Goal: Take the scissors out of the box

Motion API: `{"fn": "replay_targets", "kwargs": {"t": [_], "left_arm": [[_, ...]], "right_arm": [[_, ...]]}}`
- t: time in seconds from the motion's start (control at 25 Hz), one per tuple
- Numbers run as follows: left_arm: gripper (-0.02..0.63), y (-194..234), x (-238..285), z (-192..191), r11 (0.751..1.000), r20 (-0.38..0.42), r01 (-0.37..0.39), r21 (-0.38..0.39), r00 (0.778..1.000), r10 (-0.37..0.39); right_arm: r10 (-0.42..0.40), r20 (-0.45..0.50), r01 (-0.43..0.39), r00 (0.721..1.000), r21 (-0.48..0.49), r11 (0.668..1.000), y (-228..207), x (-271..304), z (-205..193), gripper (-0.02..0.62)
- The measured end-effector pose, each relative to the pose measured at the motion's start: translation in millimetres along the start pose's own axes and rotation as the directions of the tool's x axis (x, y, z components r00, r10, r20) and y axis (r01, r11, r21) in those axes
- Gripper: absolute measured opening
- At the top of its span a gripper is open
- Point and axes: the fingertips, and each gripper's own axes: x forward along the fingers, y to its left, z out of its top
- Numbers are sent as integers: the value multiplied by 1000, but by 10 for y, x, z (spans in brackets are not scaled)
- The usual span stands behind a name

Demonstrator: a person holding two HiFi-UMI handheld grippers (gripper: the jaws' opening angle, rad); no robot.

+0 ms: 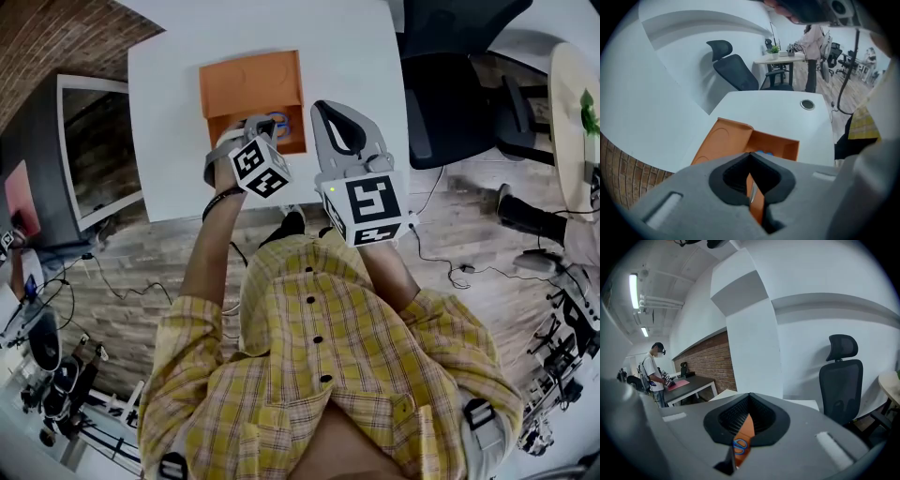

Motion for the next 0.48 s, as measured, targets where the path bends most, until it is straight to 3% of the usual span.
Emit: {"fn": "replay_targets", "kwargs": {"t": [0.28,0.48], "left_arm": [[9,-143,133,1,994,-29,79,79,997,-77],[69,-259,228,-55,981,-68,142,132,989,-134]], "right_arm": [[11,-8,-12,1000,-2,1000,17,21,-1,-6],[11,-13,-11,1000,-3,1000,3,11,-10,-6]]}}
